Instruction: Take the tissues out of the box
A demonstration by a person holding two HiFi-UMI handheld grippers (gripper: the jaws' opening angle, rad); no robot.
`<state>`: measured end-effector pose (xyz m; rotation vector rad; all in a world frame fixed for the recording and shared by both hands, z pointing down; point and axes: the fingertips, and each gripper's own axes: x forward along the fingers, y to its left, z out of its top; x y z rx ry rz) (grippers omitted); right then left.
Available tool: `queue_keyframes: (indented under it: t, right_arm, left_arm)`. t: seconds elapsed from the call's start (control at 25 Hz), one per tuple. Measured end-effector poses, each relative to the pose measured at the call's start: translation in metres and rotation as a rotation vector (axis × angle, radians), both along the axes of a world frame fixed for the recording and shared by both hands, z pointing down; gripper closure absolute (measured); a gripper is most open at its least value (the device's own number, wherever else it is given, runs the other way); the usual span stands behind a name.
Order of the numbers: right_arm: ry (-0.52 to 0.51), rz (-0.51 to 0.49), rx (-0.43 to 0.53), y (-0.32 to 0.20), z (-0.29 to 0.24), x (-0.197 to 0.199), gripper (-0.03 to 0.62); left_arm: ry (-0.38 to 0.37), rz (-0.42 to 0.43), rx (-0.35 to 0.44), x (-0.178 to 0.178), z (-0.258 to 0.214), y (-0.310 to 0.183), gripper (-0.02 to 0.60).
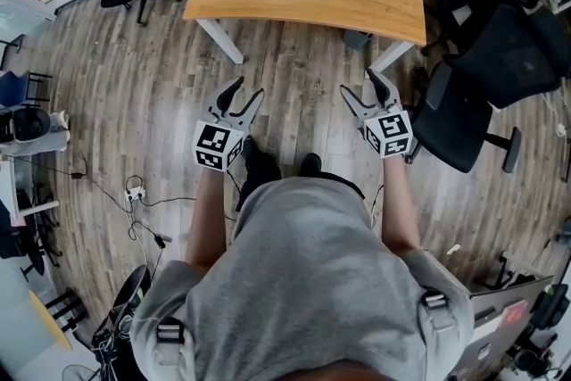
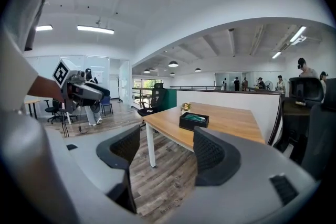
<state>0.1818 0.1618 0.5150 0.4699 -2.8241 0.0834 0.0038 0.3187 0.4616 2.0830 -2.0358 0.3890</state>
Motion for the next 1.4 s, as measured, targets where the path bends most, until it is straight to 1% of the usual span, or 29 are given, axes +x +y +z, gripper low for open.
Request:
queue_keyframes:
  t: [0.16, 0.4, 0.52, 0.72, 0.92, 1.04, 1.24, 1.4]
  right_arm:
    - [0.028, -0.021, 0.027, 0.003, 0.003, -0.002, 0.266]
    - [0.033, -0.047, 0.024, 0.005, 0.006, -0.005, 0.267]
    - [0.03, -0.047, 0.019, 0.006, 0.008, -0.007, 0.267]
    - [0.028, -0.055, 0.01, 0.003, 0.009, -0.019, 0.27]
    - [0.027, -0.029, 0.014, -0.012, 0.005, -0.032, 0.272]
    - [0.019, -0.007, 0.008, -0.027, 0.003, -0.041, 0.28]
    - [0.061, -0.003, 0.026, -0.045, 0.005, -0.062, 0.282]
    - [0.081, 0.018, 0.019, -0.068, 0.009, -0.072, 0.282]
  left_arm:
    - [0.008, -0.012, -0.009, 0.0, 0.003, 0.001, 0.36]
    - [-0.005, -0.033, -0.013, 0.001, 0.001, 0.005, 0.36]
    - [-0.009, -0.054, -0.009, -0.005, -0.002, 0.01, 0.36]
    - [0.034, -0.096, 0.018, -0.021, -0.005, 0.009, 0.36]
    - [0.012, -0.066, 0.004, -0.034, -0.002, -0.012, 0.36]
    - [0.018, -0.041, 0.017, -0.04, -0.006, -0.032, 0.36]
    - [0.034, -0.014, 0.014, -0.062, -0.005, -0.062, 0.36]
    - [0.049, 0.012, 0.013, -0.076, -0.002, -0.091, 0.36]
